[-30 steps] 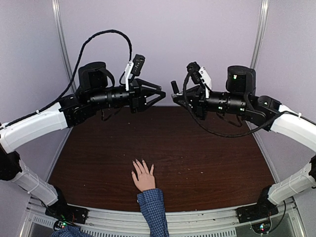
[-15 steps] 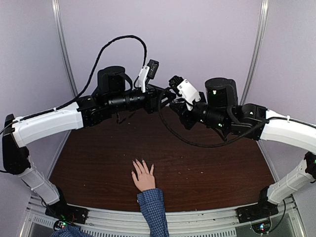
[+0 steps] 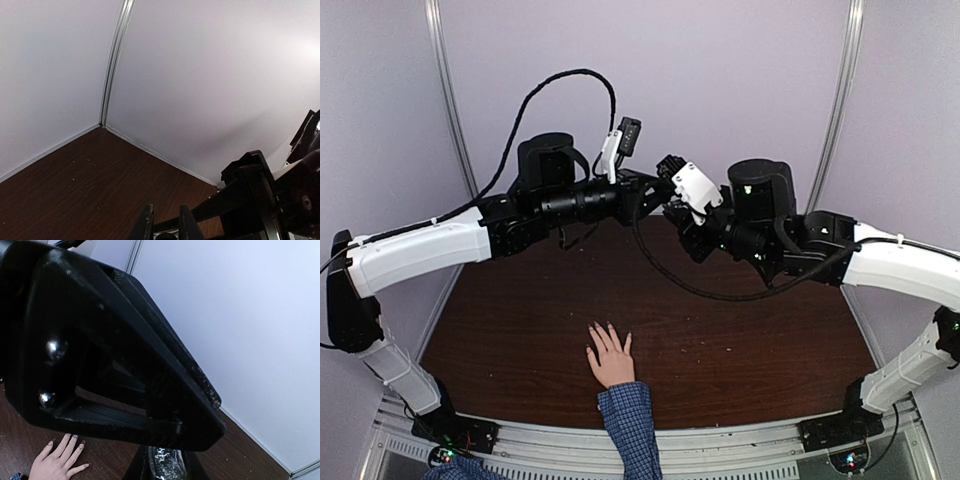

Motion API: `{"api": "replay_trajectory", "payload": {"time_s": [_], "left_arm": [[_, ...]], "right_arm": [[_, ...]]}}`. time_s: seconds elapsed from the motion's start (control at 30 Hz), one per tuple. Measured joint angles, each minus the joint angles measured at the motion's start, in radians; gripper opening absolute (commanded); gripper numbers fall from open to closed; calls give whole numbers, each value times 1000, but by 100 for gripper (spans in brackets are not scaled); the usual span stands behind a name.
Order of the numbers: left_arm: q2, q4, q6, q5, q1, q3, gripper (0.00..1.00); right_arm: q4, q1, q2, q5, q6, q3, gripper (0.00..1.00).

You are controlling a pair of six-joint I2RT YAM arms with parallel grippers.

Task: Paint the nails
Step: Screw the nail polish bottle cap onto the nail polish bottle.

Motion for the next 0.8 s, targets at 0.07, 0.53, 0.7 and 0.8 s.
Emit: {"api": "replay_trajectory", "payload": {"time_s": [0.07, 0.53, 0.7, 0.8], "left_arm": [[0, 20, 2, 21, 1, -6, 2], [-28, 66, 125, 333, 9, -6, 0], [-28, 63, 166, 470, 13, 16, 0], [-27, 66, 181, 558, 13, 34, 0]], "right_arm": [[-1, -8, -10, -34, 0, 0, 0], [-1, -146, -123, -618, 72, -45, 0], [21, -202, -126, -875, 138, -45, 0], [51, -222, -123, -1016, 185, -45, 0]]}}
